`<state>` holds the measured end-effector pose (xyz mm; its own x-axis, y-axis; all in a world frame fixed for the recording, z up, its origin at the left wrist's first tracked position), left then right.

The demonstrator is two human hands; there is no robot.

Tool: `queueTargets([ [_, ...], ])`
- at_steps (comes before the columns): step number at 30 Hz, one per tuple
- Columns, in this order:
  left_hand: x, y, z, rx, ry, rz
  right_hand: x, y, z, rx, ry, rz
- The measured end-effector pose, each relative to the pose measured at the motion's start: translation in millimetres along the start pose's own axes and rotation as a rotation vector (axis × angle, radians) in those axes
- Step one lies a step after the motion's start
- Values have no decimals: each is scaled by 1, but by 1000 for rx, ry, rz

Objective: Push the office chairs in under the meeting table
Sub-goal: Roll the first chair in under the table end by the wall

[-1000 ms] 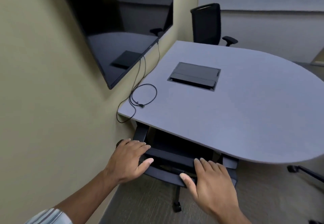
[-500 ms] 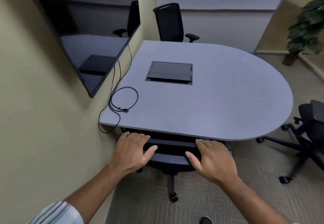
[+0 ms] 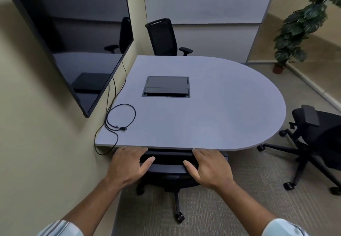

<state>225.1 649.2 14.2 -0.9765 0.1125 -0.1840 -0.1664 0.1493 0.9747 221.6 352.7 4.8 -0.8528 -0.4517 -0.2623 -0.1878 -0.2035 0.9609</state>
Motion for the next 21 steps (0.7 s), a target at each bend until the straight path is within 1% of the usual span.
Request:
queueTargets([
  [15,-38,4,17,-36,34,-13,-46,-9,-8,-17,18,-12],
  [21,-48,8,30,-19,24,-11,-59,-12,1,-25,19,-12],
])
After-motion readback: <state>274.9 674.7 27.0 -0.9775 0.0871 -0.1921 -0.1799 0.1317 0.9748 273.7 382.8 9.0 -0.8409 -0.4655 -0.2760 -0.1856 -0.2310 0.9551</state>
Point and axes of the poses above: each hand's wrist, its own x-axis away from the middle knuckle, its own y-axis out of the back of the hand, z = x × y, the point moved 5 cm from there along -x, towards the middle knuckle, and after that the axes turned 8 degrees about y, right-handed, at the moved point
